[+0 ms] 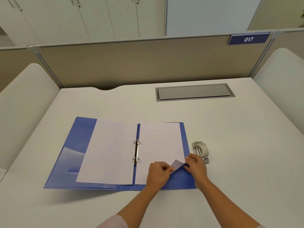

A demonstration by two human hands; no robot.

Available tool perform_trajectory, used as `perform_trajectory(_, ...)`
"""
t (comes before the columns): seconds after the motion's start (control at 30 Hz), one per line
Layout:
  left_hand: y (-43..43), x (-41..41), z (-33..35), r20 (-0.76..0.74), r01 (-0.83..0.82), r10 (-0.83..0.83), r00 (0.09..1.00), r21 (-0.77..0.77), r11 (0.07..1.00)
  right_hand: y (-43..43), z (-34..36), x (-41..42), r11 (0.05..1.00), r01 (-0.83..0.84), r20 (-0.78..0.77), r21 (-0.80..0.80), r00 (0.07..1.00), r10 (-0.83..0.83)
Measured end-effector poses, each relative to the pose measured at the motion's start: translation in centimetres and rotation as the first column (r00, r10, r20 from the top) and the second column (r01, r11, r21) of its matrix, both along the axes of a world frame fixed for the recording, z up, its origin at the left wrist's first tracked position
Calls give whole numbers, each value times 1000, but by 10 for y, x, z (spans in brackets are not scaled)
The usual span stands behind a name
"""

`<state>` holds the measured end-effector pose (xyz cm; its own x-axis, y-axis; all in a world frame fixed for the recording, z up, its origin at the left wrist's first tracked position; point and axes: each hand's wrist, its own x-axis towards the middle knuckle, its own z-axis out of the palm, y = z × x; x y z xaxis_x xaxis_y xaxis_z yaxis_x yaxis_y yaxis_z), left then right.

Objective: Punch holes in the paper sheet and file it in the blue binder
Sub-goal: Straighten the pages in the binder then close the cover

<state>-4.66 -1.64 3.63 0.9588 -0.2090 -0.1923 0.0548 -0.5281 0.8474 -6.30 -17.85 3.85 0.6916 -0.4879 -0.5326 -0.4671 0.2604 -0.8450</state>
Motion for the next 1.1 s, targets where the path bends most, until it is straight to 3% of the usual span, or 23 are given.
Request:
perform_trajectory(0.17,2,0,2,-44,67,-71,997,-86,994,1,0,0,952,86,-23,293,996,-83)
perform_trajectory(0.27,1,-1,5,-52,118,-125,991,-112,987,3,5,-3,942,-18,-10,334,1000,22)
perform_trajectory(0.47,0,-1,6,-94,119,-136,986,-169,979,7,16,-4,919,-203,16,338,978,210)
perform_trajectory(0.6,-1,-1,10,-139,78,-114,984,-245,966,12,18,-5,928,-233,2,289,970,242)
perform_trajectory(0.73,1,3,9,-196,16,-60,979,-221,975,13,20,-6,927,-270,12,262,961,276)
perform_trajectory(1.1,5,6,5,-252,42,-88,964,-184,982,17,24,-6,932,-295,9,209,954,300)
